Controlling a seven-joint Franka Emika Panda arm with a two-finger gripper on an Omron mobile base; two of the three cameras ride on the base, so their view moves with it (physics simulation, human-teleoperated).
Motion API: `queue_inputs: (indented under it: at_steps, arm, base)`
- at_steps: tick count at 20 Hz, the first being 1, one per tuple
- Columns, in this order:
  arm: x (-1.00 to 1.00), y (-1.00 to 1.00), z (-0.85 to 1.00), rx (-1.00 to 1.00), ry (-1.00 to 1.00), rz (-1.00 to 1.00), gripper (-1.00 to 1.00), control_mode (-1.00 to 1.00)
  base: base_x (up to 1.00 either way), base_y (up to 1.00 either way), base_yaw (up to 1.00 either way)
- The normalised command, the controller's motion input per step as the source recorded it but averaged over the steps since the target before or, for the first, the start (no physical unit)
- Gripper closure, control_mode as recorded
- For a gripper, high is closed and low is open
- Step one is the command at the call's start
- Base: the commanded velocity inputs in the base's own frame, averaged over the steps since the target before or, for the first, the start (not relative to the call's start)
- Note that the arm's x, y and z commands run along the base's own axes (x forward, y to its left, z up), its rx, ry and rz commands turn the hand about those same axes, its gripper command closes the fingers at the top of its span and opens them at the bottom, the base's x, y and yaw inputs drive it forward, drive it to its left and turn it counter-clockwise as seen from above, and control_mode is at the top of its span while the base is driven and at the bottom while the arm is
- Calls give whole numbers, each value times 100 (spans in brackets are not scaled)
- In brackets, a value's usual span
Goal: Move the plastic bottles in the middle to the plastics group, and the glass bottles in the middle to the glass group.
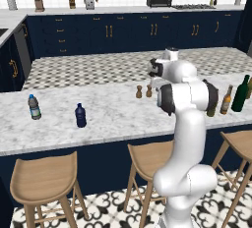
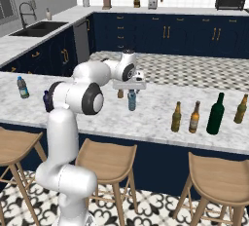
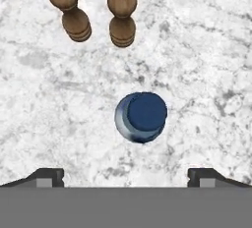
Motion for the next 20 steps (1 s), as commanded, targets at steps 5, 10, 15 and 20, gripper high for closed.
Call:
queue_inputs:
  at_steps: [5, 10, 15, 20]
  arm:
    - [38, 0, -18, 0, 7, 0, -100, -100]
    - [32, -9, -7, 0, 3, 0, -100, -100]
    - [16, -6, -14, 0, 7, 0, -100, -100]
    - [0, 6, -27, 0, 8, 0, -100, -100]
  base:
    - [0, 0, 0]
    - [0, 0, 0]
    - [0, 0, 0]
    - [0, 0, 0]
